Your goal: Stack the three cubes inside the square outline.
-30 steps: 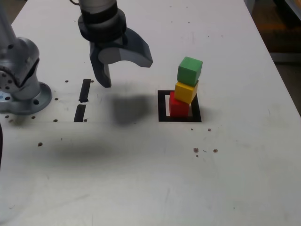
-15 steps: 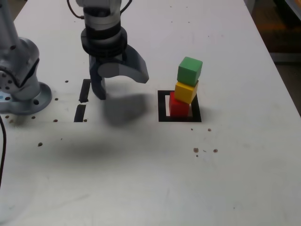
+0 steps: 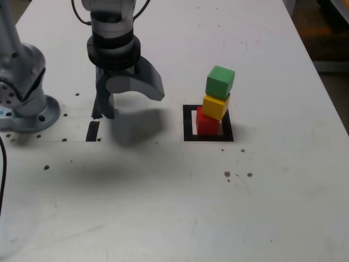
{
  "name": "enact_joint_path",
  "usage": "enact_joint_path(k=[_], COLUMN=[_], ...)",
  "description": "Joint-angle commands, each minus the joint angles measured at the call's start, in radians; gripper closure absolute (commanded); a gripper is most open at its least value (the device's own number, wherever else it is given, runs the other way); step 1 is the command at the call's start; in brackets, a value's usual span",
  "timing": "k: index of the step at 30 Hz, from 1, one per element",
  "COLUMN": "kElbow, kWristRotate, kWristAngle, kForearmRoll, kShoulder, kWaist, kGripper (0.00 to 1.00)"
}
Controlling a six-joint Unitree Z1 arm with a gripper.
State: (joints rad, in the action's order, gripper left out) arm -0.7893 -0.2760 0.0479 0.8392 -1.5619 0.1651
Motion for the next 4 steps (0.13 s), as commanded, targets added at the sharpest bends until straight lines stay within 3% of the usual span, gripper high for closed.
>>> enact_joint_path(k=[1,4], kElbow=[0.002,0.004], kWristRotate=[0.002,0.004], kWristAngle=[0.000,-0.001], kForearmRoll=[0.000,0.000], kShoulder=[0.008,0.009], kWaist=[-0.001,-0.001], kGripper=[0.00,0.00])
